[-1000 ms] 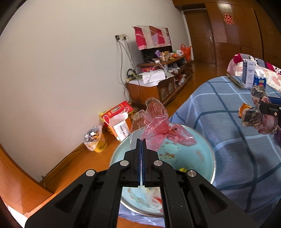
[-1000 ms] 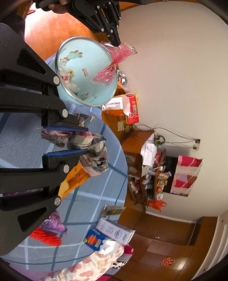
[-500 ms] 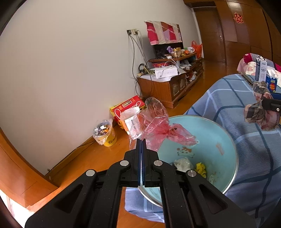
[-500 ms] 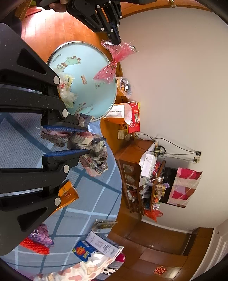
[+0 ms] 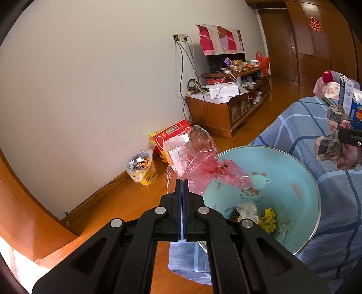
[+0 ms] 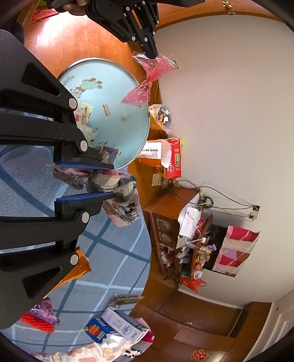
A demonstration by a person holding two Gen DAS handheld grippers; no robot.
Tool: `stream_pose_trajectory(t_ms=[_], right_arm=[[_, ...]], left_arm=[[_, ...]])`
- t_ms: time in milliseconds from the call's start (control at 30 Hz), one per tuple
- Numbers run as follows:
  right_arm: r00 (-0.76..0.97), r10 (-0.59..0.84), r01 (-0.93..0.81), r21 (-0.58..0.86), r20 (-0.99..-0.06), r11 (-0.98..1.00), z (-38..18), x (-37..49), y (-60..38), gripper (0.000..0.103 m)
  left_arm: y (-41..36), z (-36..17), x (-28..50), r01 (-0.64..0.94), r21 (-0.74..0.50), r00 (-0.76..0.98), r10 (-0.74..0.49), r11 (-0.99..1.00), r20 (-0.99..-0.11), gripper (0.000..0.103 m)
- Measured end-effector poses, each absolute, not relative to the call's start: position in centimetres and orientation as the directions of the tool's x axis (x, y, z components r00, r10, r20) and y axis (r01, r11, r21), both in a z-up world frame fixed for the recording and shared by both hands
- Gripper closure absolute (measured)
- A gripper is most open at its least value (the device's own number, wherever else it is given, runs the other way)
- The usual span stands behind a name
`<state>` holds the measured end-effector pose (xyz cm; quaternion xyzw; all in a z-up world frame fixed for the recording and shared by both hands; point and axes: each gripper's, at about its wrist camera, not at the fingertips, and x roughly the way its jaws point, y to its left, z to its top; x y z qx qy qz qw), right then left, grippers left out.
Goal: Collect trash
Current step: 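Carry the pink bag with the left tool while the right tool carries the cloth over the bin, then open the left tool over the bin while the right tool opens to drop the cloth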
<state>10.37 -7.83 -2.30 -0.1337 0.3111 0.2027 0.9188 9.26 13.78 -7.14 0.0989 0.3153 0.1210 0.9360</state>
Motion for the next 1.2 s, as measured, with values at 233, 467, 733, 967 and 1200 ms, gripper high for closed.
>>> stream_pose_trajectory(t_ms=[233,467,733,967,1200], right_arm=[[0.719,0.300,-0.475,-0.128,-0.627,0.871,-2.2,10.4,-6.7,0.084],[0.712,0.309,-0.490,-0.130,-0.630,0.862,-2.3,10.5,-6.1,0.084],[0.708,0.316,-0.499,-0.132,-0.632,0.856,-2.3,10.4,-5.8,0.084],[0.705,0.318,-0.505,-0.133,-0.634,0.853,-2.4,10.4,-5.6,0.084],[0.701,0.325,-0.514,-0.134,-0.635,0.848,-2.4,10.3,-5.0,0.084]], left_arm=[[14.2,-7.3,9.4,-0.171,0.261,0.765,0.294,0.950,-0.573,0.103],[14.5,-7.3,9.2,-0.176,0.255,0.763,0.296,0.951,-0.575,0.103],[14.6,-7.2,9.1,-0.177,0.252,0.763,0.294,0.952,-0.575,0.103],[14.6,-7.2,9.1,-0.177,0.252,0.763,0.294,0.951,-0.575,0.103],[14.5,-7.0,9.0,-0.171,0.247,0.765,0.287,0.954,-0.577,0.103]])
